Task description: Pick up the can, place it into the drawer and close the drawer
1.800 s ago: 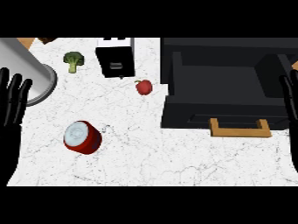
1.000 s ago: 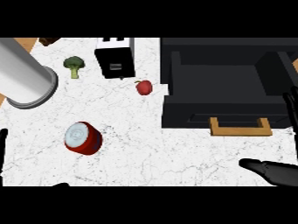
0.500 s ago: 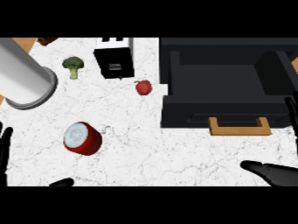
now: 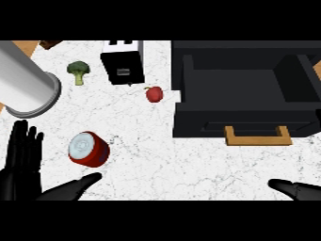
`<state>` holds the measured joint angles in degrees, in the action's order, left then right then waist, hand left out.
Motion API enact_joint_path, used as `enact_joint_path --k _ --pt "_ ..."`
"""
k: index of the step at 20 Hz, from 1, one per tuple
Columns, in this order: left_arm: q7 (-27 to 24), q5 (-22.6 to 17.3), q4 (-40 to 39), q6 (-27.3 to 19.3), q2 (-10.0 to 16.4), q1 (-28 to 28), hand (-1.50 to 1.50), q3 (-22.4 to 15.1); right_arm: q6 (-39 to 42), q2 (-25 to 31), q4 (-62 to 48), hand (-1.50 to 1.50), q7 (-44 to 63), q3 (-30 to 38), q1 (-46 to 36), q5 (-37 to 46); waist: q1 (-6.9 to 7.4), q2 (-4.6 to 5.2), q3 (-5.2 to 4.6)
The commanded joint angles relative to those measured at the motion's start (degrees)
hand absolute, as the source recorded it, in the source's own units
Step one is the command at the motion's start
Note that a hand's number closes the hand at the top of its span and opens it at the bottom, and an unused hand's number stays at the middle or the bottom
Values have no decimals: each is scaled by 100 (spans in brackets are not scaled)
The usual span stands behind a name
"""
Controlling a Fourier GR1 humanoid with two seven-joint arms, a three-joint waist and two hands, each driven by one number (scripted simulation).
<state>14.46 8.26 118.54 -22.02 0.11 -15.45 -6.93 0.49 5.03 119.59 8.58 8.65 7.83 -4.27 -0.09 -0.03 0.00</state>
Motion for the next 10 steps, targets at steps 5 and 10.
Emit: enact_joint_path --k 5,10 --pt "-709 -59 -851 -406 -11 -195 -150 -386 368 52 415 -150 -103 310 494 -313 -8 -4 0" --pt "-1776 -482 -1849 -730 -10 -272 -150 -397 200 122 559 -150 390 403 122 -293 6 -2 -2"
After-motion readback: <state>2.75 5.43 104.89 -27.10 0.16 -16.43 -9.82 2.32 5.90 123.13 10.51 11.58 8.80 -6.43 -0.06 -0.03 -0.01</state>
